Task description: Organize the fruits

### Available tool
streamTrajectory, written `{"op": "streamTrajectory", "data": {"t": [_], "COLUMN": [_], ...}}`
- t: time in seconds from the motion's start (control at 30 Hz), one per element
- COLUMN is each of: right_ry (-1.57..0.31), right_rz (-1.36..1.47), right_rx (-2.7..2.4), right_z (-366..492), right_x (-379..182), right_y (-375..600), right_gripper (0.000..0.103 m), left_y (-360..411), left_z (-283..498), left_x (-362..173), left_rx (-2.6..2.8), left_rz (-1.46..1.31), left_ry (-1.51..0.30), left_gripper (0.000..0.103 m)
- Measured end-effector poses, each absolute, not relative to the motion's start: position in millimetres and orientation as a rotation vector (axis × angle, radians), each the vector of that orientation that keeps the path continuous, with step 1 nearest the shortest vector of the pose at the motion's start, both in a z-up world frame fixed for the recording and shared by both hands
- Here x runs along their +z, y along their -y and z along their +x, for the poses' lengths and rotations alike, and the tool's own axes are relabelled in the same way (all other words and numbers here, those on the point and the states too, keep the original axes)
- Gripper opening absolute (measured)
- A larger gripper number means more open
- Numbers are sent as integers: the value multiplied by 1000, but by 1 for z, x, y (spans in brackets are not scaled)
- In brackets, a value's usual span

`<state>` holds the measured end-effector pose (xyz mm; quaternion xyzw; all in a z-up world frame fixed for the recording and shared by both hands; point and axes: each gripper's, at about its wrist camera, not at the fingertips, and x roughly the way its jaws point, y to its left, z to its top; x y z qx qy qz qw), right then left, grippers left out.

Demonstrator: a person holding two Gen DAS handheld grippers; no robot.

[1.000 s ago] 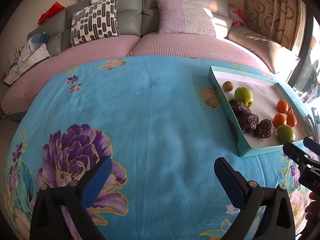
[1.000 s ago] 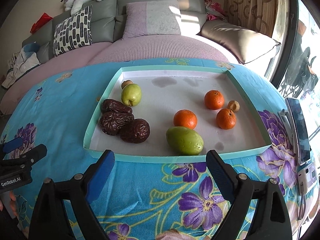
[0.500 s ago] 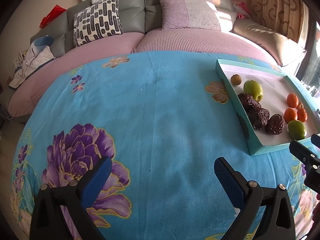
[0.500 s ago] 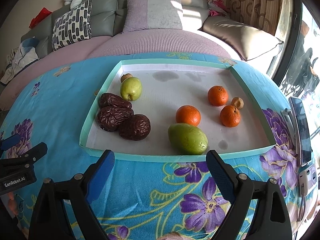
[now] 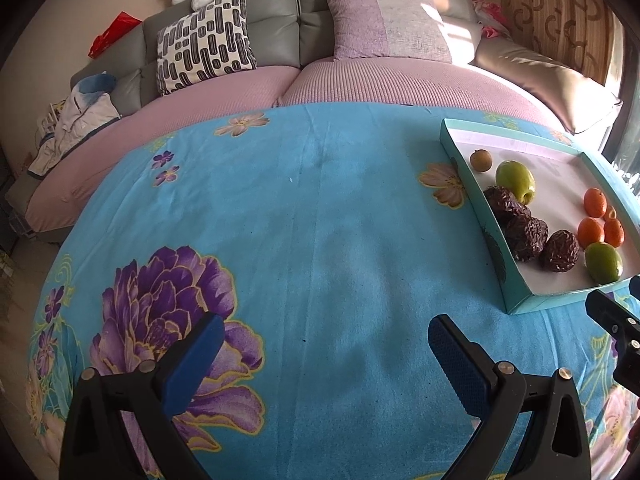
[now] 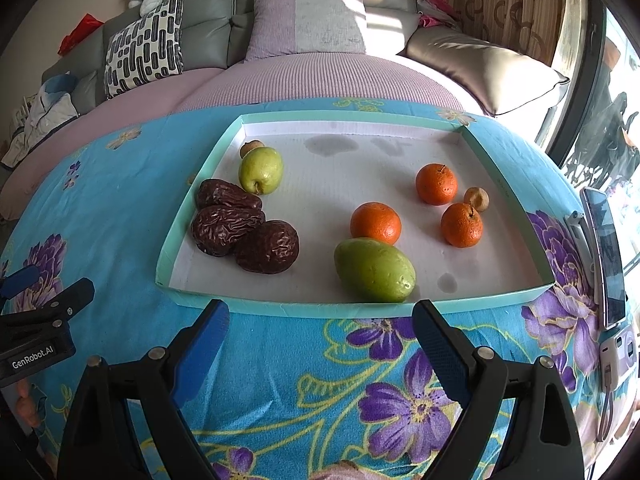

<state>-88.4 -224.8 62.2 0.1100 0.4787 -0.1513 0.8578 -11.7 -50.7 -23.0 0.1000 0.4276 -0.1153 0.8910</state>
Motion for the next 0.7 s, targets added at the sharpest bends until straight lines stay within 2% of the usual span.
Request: {"op": "streamTrajectory", "data": {"t": [0.7], "right_ry": [-1026], "right_rz": [228], "right_rx": [-322], "right_z": [-87], "right_x": [58], "right_y": [225], "right_gripper": [93], "left_y": [52], "left_z": [-13], "left_x": [-21], "left_rx": [-206], "left_rz": [239], "left_ry": [-876], "left_gripper": [103]}}
